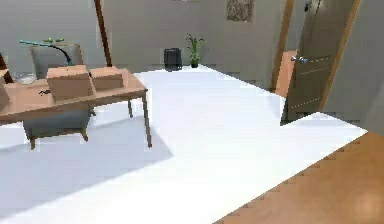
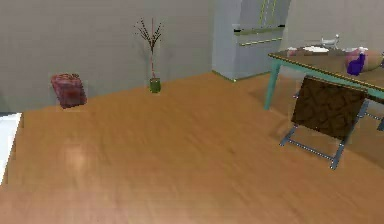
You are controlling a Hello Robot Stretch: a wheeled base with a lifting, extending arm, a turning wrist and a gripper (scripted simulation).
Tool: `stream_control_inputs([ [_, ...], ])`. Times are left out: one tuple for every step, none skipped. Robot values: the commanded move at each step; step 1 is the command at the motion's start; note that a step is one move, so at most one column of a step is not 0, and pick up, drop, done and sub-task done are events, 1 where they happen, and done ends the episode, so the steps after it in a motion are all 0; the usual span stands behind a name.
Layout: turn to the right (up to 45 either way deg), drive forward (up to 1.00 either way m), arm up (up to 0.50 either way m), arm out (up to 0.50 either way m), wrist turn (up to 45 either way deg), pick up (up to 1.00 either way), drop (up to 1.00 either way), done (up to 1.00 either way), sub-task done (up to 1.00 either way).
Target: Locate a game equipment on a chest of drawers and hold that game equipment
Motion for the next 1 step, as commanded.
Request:
stream_control_inputs([
  [12.0, 0.00, 0.00, 0.00, 0.0, 0.00, 0.00, 0.00, 0.00],
])
